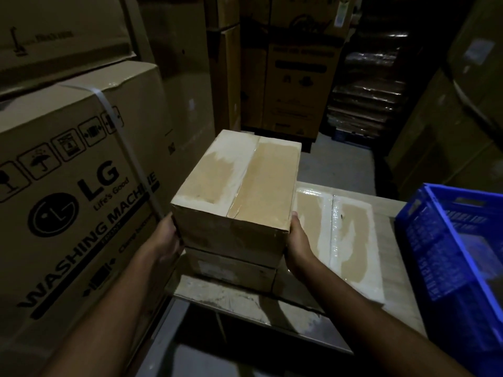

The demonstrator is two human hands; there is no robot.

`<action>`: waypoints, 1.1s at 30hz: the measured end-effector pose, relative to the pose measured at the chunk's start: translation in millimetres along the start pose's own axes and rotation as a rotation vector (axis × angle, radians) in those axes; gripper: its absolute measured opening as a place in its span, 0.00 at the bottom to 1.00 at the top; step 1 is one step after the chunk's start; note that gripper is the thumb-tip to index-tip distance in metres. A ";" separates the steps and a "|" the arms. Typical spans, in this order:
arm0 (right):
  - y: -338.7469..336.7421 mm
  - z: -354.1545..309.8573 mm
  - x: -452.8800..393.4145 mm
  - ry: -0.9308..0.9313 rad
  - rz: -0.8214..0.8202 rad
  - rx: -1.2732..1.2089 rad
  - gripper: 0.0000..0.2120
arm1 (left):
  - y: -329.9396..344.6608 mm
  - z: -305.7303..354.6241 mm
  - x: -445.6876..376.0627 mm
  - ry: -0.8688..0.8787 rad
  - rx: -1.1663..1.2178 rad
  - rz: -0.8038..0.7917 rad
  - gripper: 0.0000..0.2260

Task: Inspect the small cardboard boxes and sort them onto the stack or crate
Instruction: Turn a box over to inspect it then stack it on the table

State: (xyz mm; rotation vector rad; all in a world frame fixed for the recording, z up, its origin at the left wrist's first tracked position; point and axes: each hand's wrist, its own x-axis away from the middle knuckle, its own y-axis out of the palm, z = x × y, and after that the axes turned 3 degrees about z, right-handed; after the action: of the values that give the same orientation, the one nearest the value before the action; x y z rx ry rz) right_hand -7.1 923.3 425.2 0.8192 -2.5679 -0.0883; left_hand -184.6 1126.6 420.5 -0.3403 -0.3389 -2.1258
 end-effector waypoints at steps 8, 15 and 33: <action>-39.9 -92.0 12.0 -0.426 0.226 0.116 0.26 | 25.7 126.4 8.5 0.416 -0.219 -0.006 0.23; -153.6 -165.9 78.1 -0.588 0.449 -0.077 0.17 | 220.6 147.4 69.2 0.527 -0.152 -0.433 0.26; -611.8 1.4 476.0 -0.454 1.376 -0.396 0.16 | 679.7 -182.3 508.9 0.006 -0.460 -1.605 0.28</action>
State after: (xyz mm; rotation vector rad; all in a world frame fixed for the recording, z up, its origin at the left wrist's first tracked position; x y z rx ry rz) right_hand -25.8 151.4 493.6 -1.2546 -2.7648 -0.3480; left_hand 93.5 309.1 513.8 -0.3528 -0.0543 -3.8041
